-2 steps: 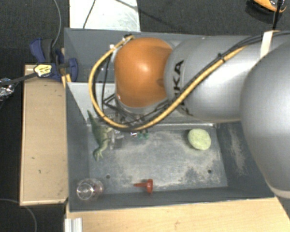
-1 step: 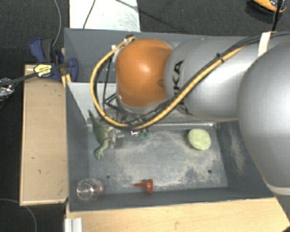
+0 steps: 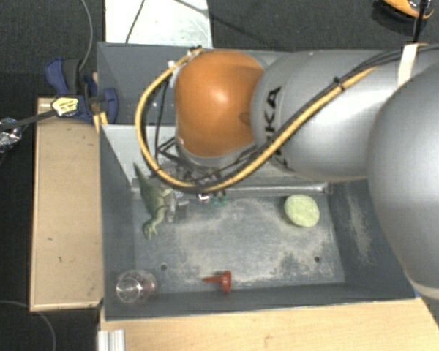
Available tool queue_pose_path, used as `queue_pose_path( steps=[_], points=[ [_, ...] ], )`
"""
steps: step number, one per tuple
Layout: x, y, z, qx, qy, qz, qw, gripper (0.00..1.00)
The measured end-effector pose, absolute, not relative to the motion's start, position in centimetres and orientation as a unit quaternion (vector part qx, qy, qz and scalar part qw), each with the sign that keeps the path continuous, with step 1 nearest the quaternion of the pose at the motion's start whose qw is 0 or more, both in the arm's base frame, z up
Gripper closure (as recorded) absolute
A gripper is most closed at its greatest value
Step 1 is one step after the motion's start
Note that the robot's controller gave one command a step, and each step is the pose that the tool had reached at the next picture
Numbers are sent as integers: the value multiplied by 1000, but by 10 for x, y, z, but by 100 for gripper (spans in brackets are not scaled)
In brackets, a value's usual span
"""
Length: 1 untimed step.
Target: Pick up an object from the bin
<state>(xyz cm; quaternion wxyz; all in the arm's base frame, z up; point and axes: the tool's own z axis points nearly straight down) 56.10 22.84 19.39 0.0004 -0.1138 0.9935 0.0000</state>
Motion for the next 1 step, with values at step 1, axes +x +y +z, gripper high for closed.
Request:
queue_pose_path(
  steps=[1],
  points=[
    [572, 236, 232, -115, 993, 1, 4, 100]
  ],
)
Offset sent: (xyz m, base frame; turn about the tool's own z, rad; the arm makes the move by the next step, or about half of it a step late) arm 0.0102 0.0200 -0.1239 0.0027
